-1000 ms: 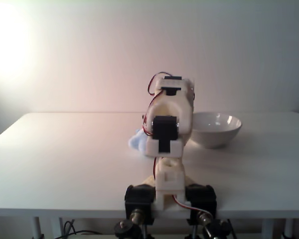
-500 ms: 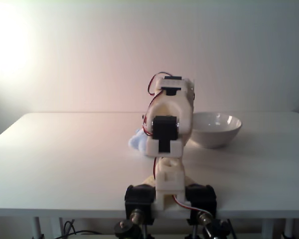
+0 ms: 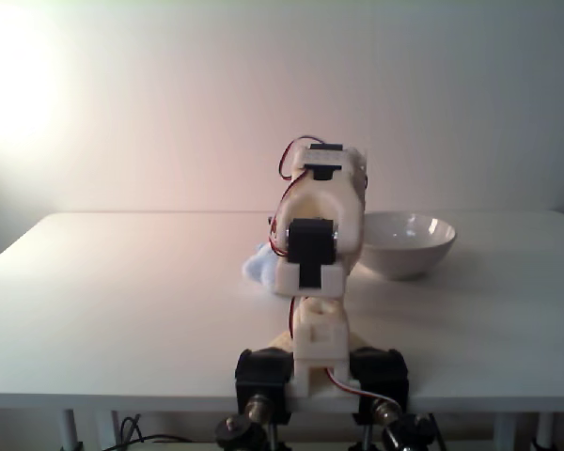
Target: Grasp a skyblue doll and put it into the bowl.
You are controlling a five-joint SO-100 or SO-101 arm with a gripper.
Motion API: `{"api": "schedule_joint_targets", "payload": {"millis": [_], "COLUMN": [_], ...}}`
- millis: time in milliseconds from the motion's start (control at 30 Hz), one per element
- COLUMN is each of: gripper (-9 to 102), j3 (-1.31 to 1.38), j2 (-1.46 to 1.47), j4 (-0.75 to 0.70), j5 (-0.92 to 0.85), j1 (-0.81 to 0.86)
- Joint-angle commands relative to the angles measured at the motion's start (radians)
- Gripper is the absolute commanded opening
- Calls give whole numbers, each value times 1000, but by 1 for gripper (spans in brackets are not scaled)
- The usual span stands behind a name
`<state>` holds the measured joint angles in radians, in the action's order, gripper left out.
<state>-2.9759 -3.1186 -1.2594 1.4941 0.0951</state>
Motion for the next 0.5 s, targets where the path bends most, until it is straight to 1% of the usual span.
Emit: {"api": "schedule_joint_targets", "payload": {"millis": [0, 467], "gripper": [17, 46], "j3": [3, 25], "j2": [-290, -291], "j4": [11, 14], "j5": [3, 3], "j1": [-3, -12]}}
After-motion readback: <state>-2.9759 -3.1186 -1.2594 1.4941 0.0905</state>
